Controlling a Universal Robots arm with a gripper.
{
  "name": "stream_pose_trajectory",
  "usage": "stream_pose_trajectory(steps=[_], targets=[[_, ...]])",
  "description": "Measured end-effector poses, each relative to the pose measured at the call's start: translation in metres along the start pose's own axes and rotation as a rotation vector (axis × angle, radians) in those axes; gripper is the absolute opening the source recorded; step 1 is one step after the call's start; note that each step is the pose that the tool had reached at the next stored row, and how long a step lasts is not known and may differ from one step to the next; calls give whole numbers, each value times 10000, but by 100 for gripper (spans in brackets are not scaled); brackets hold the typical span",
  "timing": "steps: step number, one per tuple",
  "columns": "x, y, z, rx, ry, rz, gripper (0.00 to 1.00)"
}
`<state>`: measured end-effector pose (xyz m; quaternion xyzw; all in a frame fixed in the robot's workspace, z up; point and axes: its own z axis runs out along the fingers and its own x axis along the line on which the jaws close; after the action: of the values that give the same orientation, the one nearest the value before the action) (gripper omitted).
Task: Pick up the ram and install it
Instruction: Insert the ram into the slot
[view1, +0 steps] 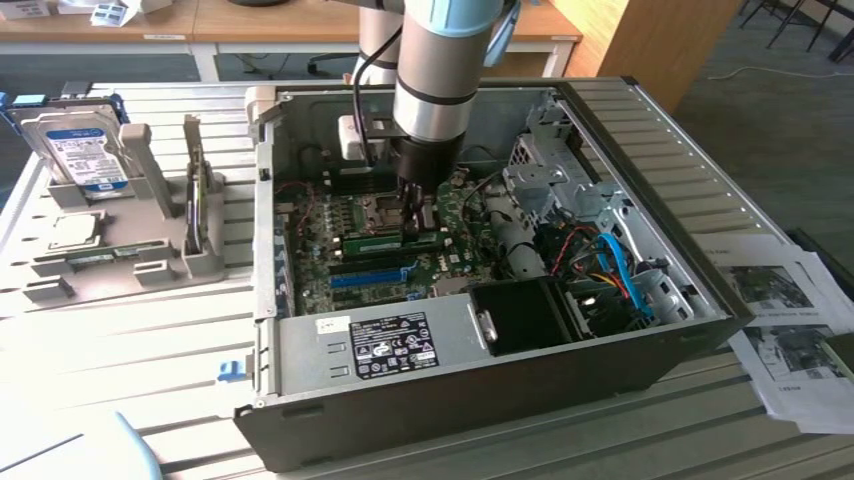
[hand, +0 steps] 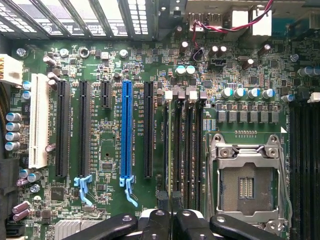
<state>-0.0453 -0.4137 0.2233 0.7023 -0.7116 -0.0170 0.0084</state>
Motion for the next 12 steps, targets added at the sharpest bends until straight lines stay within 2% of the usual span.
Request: stream_pose_trajectory(steps=[6,7,8,10,11,12], targets=[[0,0,1,0,-2,0,11],[0,0,1,1,-2,0,12],[0,0,1,0,-2,0,18],[0,0,1,1,-2,0,18],[0,0,0,0,-2,0,25],[0,0,0,1,-1,0,25]])
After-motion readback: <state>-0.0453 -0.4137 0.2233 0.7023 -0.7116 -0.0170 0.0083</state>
